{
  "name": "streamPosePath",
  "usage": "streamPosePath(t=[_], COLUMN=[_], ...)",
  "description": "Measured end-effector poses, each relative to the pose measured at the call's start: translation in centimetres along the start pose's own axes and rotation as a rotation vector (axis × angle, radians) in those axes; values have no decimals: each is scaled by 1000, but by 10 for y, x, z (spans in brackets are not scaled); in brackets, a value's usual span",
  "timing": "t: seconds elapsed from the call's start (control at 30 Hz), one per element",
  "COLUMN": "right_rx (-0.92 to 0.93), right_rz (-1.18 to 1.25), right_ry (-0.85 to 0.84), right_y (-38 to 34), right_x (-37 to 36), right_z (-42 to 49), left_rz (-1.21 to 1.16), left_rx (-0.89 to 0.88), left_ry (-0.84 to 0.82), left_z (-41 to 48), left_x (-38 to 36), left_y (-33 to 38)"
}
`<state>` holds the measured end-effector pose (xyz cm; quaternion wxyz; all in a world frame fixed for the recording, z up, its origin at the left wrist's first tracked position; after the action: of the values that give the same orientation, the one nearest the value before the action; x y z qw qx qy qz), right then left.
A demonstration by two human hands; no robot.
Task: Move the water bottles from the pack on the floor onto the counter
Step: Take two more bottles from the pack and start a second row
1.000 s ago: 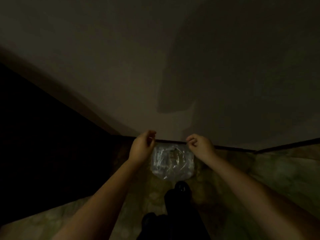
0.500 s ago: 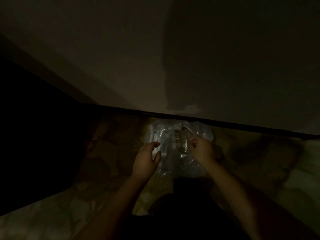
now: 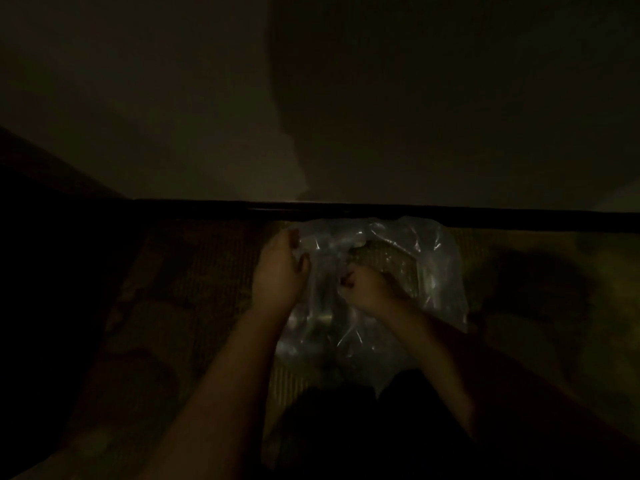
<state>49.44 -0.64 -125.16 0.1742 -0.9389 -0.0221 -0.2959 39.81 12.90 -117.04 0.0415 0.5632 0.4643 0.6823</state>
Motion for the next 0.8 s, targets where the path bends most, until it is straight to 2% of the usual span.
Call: streamPosePath(t=[0.13,0.43,0.63,0.8], right_rx=[-9,-82,-139,-149], right_rz=[10,19,136,268], right_ry=[-16,-175,-162,-87], right_y=[0,-9,-4,23], right_x=[-14,-38,-43,-14], right_z=[15,30,34,28], left_rz=[29,54,41,10], left_rx=[-44,-14,-19,-74], left_ry=[-31,-10,-19,-26], left_z=[0,0,6,13], left_x=[17,41,36,23], left_y=[-14,-28,-28,-19])
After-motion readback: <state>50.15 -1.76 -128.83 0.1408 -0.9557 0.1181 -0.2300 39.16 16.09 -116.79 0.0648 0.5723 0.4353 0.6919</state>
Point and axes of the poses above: each hand's wrist, its own z-axis towards the middle knuckle, its own x-axis out of the back of the hand, y = z × x, the point moved 5 cm from there along z, towards the middle knuckle, and after that the axes turned 14 degrees about -x, right-handed, at the moved point
